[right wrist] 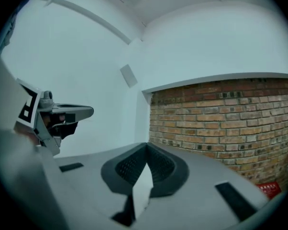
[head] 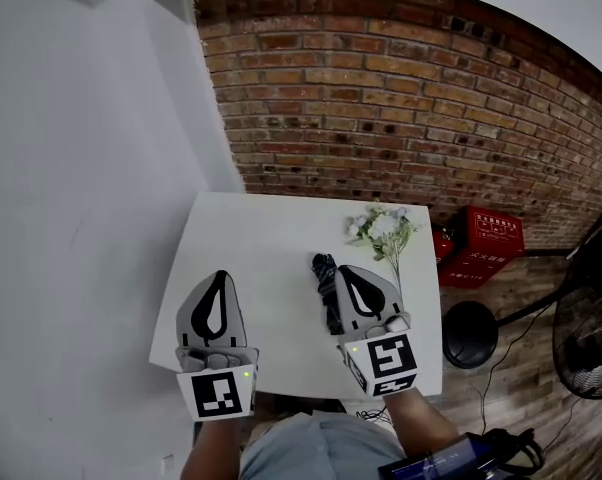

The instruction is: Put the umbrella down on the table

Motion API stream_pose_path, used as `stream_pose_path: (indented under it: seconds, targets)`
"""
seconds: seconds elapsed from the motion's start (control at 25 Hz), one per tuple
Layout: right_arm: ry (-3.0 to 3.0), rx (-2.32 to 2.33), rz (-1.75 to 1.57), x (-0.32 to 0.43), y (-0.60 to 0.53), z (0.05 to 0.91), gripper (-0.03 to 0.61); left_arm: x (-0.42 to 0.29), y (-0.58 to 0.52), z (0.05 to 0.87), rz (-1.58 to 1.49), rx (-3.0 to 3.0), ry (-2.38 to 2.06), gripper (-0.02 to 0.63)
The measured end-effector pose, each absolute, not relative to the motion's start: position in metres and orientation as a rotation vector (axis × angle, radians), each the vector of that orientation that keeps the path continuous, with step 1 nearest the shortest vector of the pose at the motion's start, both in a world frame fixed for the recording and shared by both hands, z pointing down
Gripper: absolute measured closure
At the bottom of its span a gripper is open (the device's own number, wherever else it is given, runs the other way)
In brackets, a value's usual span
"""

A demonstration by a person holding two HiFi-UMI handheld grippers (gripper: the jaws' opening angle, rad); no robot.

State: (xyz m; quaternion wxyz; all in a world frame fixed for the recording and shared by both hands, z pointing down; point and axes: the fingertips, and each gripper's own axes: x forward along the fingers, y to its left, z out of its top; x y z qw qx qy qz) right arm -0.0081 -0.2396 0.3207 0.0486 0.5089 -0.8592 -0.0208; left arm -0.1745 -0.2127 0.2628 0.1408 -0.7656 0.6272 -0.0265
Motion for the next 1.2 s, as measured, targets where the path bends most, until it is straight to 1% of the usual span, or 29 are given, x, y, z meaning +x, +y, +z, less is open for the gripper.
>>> stream_pose_path:
  seconds: [0.32,1.2]
  targets:
    - [-2.629,1.537,-0.102,-0.009,-0.23,0.315,0.574,-0.171,-0.206,0.258,-0.068,-2.207,1.808,0.604]
    - [-2.609,1.528,-0.077,-0.013,-0.232,0.327,0.574,-0.172,-0.209,0.274,-0.098,-2.232,1.802,0.604]
